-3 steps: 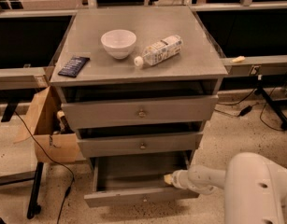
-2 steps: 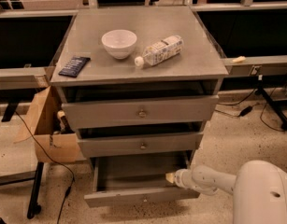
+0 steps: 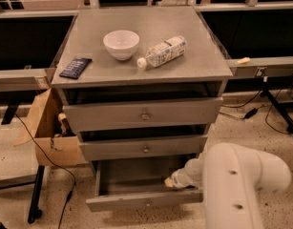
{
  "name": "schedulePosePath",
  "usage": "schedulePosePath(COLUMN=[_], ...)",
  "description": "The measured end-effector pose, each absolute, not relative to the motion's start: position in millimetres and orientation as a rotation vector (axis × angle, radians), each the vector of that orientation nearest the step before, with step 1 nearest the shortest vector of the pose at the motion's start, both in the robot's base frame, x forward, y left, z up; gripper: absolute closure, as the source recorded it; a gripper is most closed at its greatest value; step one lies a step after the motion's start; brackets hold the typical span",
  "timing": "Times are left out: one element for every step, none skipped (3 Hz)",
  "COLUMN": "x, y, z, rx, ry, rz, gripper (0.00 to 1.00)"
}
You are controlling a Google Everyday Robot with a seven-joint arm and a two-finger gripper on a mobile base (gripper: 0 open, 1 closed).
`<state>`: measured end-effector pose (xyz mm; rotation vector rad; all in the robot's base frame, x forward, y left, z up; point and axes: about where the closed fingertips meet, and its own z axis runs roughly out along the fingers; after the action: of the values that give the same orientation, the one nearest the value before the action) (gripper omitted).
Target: Open bottom drawer
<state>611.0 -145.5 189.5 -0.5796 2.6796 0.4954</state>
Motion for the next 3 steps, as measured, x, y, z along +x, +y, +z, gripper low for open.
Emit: schedulePosePath(x=[604.1, 593.4, 597.2], y=[-134.8, -133.9, -133.4], z=[173.0, 163.4, 163.1], rx=[-0.82, -0.999, -1.014], ry=[2.751, 2.758, 2.755], rz=[0.376, 0.264, 0.253], gripper=[1.0, 1.0, 0.73])
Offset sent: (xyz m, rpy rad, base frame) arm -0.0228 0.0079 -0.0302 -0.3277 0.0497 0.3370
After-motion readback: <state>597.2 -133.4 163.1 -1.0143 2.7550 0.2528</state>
